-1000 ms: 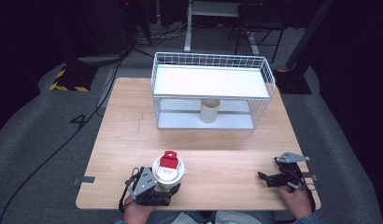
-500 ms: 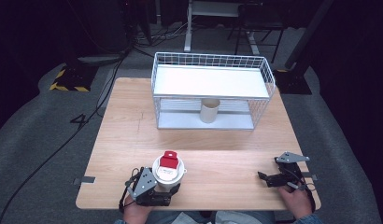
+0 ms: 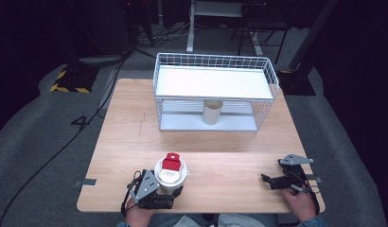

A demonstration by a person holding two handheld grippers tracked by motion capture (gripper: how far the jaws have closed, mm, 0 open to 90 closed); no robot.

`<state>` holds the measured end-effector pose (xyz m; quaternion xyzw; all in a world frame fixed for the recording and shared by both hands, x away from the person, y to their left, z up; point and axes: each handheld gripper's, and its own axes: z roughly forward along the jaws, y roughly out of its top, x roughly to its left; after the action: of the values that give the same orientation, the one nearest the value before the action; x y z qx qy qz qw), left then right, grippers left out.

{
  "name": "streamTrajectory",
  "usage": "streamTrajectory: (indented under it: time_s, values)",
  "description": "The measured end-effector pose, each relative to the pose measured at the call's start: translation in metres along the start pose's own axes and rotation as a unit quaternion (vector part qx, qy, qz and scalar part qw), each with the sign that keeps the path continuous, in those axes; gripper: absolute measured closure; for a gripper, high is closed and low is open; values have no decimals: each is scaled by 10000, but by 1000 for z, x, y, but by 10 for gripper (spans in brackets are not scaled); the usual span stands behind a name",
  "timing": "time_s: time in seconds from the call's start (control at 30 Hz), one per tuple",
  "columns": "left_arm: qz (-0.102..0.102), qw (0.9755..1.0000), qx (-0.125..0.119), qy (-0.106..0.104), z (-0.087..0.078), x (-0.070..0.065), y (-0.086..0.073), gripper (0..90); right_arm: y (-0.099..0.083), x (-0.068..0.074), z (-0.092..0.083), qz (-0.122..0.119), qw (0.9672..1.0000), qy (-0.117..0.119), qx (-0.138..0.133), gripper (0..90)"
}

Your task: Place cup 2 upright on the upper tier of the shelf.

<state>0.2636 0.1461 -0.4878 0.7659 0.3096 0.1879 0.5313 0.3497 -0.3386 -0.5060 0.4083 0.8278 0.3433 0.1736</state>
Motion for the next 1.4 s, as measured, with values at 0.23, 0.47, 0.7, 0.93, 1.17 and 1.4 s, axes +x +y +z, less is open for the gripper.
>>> streamTrajectory:
  time_s: [0.23, 0.47, 0.7, 0.93, 1.17, 1.4]
  values:
    - [-18, 9998, -180, -27, -4, -4, 6, 108, 0, 0, 0, -1, 10000, 0, -1, 4]
    - [-61, 9998, -194, -21, -8, -6, 18, 108, 0, 0, 0, -2, 10000, -1, -1, 4]
    - [-88, 9998, -156, 13, -11, -3, 28, 108, 0, 0, 0, -1, 10000, 0, -1, 4]
    - [-78, 9999, -145, 0, -13, 3, 39, 108, 0, 0, 0, -1, 10000, 0, -1, 4]
    - [-31, 9998, -177, -42, -16, 8, 58, 109, 0, 0, 0, -1, 10000, 1, -2, 4]
    - [5, 9997, -225, -82, -18, 14, 76, 108, 0, 0, 0, 0, 10000, 1, -1, 4]
